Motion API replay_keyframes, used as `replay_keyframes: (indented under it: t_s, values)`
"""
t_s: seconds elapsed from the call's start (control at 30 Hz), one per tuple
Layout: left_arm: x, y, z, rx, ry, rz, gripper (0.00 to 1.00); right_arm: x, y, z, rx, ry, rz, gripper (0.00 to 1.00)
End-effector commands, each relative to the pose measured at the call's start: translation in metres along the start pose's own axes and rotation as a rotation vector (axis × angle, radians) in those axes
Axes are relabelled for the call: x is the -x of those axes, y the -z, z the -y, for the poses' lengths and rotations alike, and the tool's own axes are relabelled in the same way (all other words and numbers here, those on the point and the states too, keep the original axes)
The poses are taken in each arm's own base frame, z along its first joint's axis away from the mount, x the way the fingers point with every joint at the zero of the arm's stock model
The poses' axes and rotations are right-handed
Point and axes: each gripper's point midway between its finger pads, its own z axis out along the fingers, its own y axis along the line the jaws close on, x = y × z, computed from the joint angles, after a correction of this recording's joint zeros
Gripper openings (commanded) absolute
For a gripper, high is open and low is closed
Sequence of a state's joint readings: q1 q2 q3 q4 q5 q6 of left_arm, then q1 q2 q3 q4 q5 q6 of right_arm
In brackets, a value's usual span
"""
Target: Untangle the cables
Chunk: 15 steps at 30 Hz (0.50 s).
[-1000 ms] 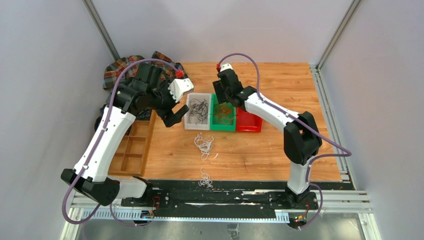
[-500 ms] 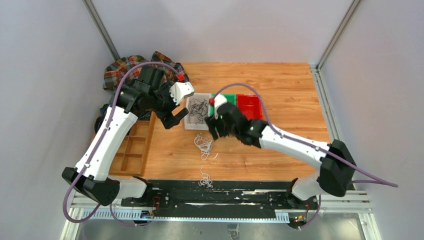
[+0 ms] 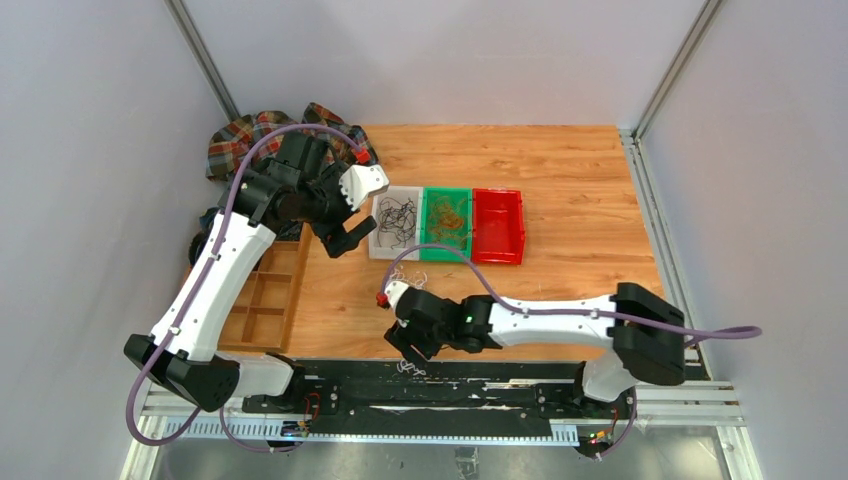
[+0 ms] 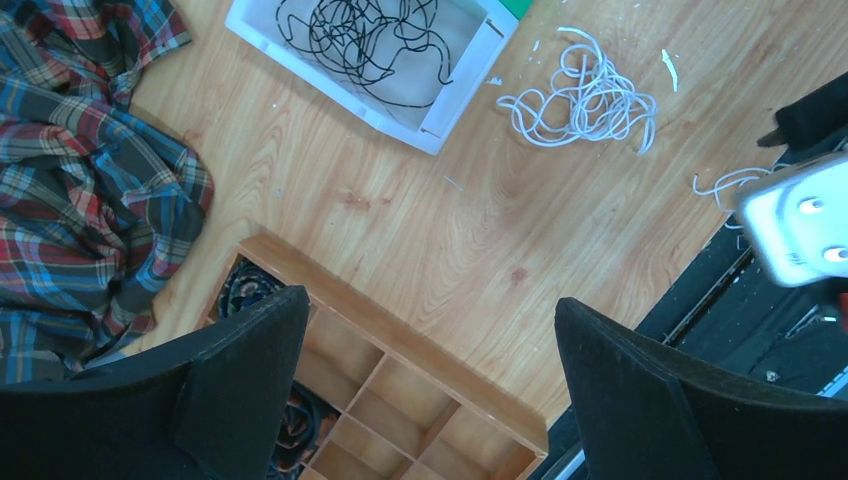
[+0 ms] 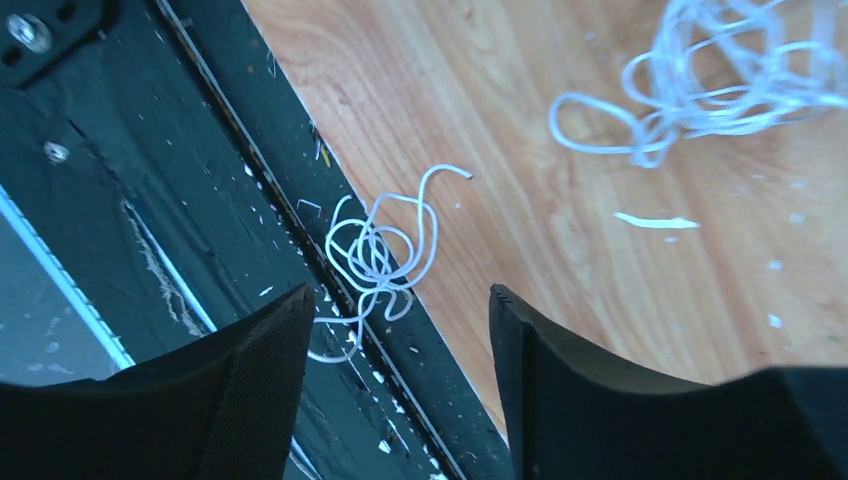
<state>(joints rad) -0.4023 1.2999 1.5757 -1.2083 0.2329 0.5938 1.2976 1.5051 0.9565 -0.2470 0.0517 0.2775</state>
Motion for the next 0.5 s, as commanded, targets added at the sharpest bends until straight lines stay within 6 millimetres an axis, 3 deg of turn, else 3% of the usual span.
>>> replay_keyframes:
  t_s: [0.0, 0.17, 0.23, 0.27, 0.3, 0.33, 0.47]
  values:
    - [-0.001, 0.001, -0.002, 0.012, -0.01, -0.002, 0.98, -0.02, -0.021, -0.016, 0.053, 0.024, -0.111, 0.61]
    - [0.0, 0.004, -0.005, 0.028, -0.014, -0.002, 0.98, -0.02, -0.034, -0.018, 0.054, 0.028, -0.131, 0.44]
    - [0.0, 0.005, -0.005, 0.03, -0.019, -0.001, 0.98, -0.014, -0.033, -0.014, 0.031, 0.025, -0.116, 0.29]
    - [-0.001, 0.005, -0.005, 0.03, -0.018, -0.003, 0.98, -0.01, -0.031, -0.012, 0.021, 0.023, -0.101, 0.13]
    - [-0.001, 0.006, -0.006, 0.034, -0.02, -0.001, 0.98, -0.005, -0.028, -0.009, 0.012, 0.017, -0.084, 0.05]
    - [-0.001, 0.005, -0.006, 0.033, -0.021, -0.002, 0.98, -0.001, -0.023, -0.007, 0.009, 0.009, -0.068, 0.01]
    - [-0.001, 0.006, -0.006, 0.037, -0.025, -0.002, 0.98, 0.024, 0.006, 0.006, 0.003, -0.028, 0.031, 0.01]
